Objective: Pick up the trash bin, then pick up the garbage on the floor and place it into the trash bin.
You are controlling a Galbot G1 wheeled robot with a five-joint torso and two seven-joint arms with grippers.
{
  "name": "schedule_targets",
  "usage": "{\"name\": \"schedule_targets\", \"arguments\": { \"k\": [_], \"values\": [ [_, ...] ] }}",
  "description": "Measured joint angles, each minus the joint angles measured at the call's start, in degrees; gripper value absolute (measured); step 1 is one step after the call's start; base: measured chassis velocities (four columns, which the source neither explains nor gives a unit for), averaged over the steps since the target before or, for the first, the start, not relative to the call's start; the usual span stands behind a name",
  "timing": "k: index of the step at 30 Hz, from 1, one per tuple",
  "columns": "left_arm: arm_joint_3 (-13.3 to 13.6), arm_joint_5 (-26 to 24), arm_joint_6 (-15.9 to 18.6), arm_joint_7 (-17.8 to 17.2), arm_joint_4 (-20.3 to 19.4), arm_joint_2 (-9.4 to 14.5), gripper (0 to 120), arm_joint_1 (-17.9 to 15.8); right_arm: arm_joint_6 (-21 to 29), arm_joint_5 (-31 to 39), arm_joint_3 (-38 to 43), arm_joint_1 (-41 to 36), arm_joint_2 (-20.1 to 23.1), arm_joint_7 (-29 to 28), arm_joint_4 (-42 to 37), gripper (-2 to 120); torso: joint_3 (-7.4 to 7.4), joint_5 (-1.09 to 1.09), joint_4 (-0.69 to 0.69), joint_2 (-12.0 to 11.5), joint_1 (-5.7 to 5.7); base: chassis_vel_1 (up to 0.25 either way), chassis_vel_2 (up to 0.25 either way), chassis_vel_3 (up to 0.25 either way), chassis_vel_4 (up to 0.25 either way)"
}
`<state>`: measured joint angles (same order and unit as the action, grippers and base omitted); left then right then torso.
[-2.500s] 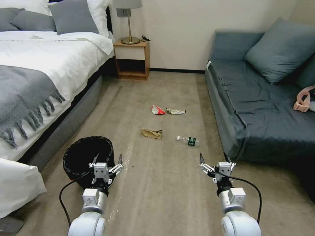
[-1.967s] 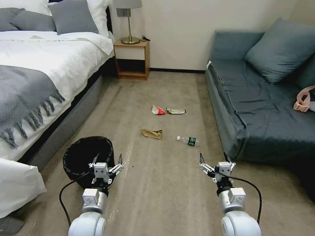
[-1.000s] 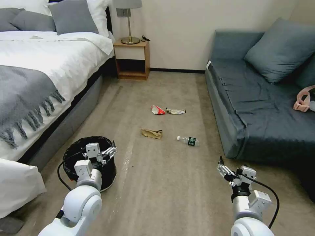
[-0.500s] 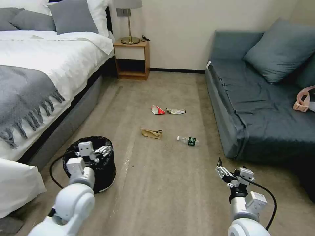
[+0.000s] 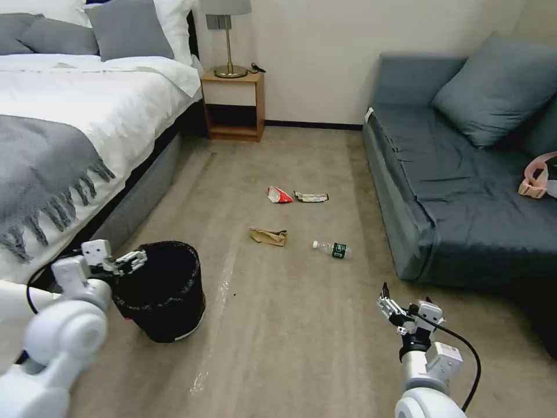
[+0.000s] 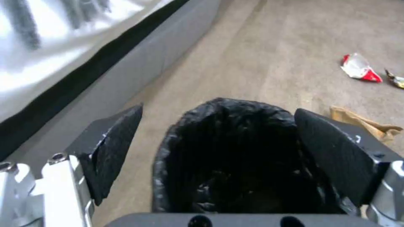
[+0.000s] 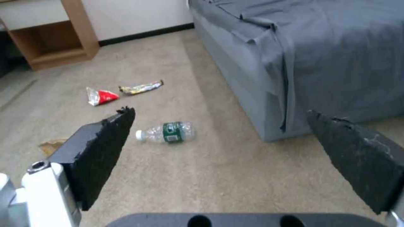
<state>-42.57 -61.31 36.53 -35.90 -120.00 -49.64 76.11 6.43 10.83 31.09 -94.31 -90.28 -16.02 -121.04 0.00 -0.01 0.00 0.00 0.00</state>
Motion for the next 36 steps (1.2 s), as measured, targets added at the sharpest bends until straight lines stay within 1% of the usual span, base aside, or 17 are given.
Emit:
{"name": "schedule_targets", "arguments": {
  "k": [1, 3, 5, 6, 8, 9, 11, 12, 14, 15, 16, 18, 19, 22, 31, 33, 36],
  "values": [
    [0.0, 0.0, 0.0, 0.0, 0.0, 0.0, 96, 0.0, 0.0, 0.0, 0.0, 0.0, 0.0, 0.0, 0.0, 100, 0.00, 0.00, 0.00, 0.0, 0.00, 0.000, 0.000, 0.000, 0.000],
    [-1.3, -2.4, 1.4, -0.8, 0.4, 0.9, 96, -0.2, -0.5, -0.8, -0.2, -0.1, -0.6, 0.1, 0.4, 100, 0.00, 0.00, 0.00, 0.0, 0.00, 0.000, 0.000, 0.000, 0.000],
    [-1.6, -3.4, 2.0, -1.2, 0.7, 1.2, 96, -0.3, -0.7, -1.1, -0.2, -0.2, -0.8, 0.2, 0.5, 100, 0.00, 0.00, 0.00, 0.0, 0.00, 0.000, 0.000, 0.000, 0.000],
    [-1.8, -4.4, 3.1, -1.6, 1.8, 1.6, 96, -0.6, -0.8, -1.5, -0.4, -0.2, -1.2, 0.3, 0.6, 100, 0.00, 0.01, 0.00, 0.0, 0.00, 0.000, 0.000, 0.000, 0.000],
    [-1.5, -4.5, 4.3, -1.7, 4.3, 2.2, 96, -1.4, -0.9, -1.9, -0.5, -0.3, -1.7, 0.4, 0.6, 100, 0.00, 0.01, 0.00, 0.0, 0.00, 0.000, 0.000, 0.000, 0.000],
    [-1.5, -4.5, 4.3, -1.7, 4.3, 2.2, 96, -1.4, -0.9, -1.9, -0.5, -0.3, -1.7, 0.4, 0.6, 100, 0.00, 0.01, 0.00, 0.0, 0.00, 0.000, 0.000, 0.000, 0.000],
    [0.0, -3.6, 4.5, -1.3, 6.9, 2.3, 96, -2.2, -0.9, -2.4, -0.6, -0.5, -1.8, 0.6, 0.6, 100, 0.00, 0.01, 0.00, 0.0, 0.00, 0.000, 0.000, 0.000, 0.000],
    [0.0, -3.6, 4.5, -1.3, 6.9, 2.3, 96, -2.2, -0.9, -2.4, -0.6, -0.5, -1.8, 0.6, 0.6, 100, 0.00, 0.01, 0.00, 0.0, 0.00, 0.000, 0.000, 0.000, 0.000],
    [2.0, -1.7, 3.9, -0.5, 9.3, 1.3, 96, -2.8, -1.0, -3.1, -0.6, -0.7, -1.8, 0.7, 0.7, 100, 0.00, 0.01, 0.00, 0.0, 0.00, 0.000, 0.000, 0.000, 0.000],
    [2.0, -1.7, 3.9, -0.5, 9.3, 1.3, 96, -2.8, -1.0, -3.1, -0.6, -0.7, -1.8, 0.7, 0.7, 100, 0.00, 0.01, 0.00, 0.0, 0.00, 0.000, 0.000, 0.000, 0.000],
    [4.0, 0.1, 3.0, 0.3, 11.2, 0.2, 96, -3.0, -1.2, -3.6, -0.6, -1.0, -1.8, 0.8, 0.6, 100, 0.00, 0.00, -0.01, 0.0, 0.00, 0.000, 0.000, 0.000, 0.000],
    [5.6, 1.8, 2.2, 1.4, 12.9, -0.7, 96, -3.1, -1.2, -3.7, -0.5, -1.0, -1.8, 0.8, 0.6, 100, 0.00, 0.00, 0.00, 0.0, 0.00, 0.000, 0.000, 0.000, 0.000],
    [5.6, 1.8, 2.2, 1.4, 12.9, -0.7, 96, -3.1, -1.2, -3.7, -0.5, -1.0, -1.8, 0.8, 0.6, 100, 0.00, 0.00, 0.00, 0.0, 0.00, 0.000, 0.000, 0.000, 0.000],
    [7.1, 3.1, 1.4, 2.9, 15.5, -1.5, 96, -3.5, -1.2, -3.7, 0.0, -0.5, -1.9, 0.8, 0.8, 100, 0.00, 0.01, 0.00, 0.0, 0.00, 0.000, 0.000, 0.000, 0.000],
    [7.8, 3.5, 0.9, 3.9, 19.0, -1.4, 96, -4.9, -1.2, -3.9, -0.1, 0.8, -1.9, 0.8, 3.2, 100, 0.00, 0.02, 0.00, 0.0, 0.00, 0.000, 0.000, 0.000, 0.000],
    [8.1, 3.5, 0.8, 4.0, 20.4, -1.9, 96, -5.5, -1.2, -4.0, -0.4, 1.2, -1.9, 0.8, 3.8, 100, 0.00, 0.01, 0.00, 0.0, 0.00, 0.000, 0.000, 0.000, 0.000],
    [8.1, 3.5, 0.8, 4.0, 20.4, -1.9, 96, -5.5, -1.2, -4.0, -0.4, 1.2, -1.9, 0.8, 3.8, 100, 0.00, 0.01, 0.00, 0.0, 0.00, 0.000, 0.000, 0.000, 0.000]
  ]
}}
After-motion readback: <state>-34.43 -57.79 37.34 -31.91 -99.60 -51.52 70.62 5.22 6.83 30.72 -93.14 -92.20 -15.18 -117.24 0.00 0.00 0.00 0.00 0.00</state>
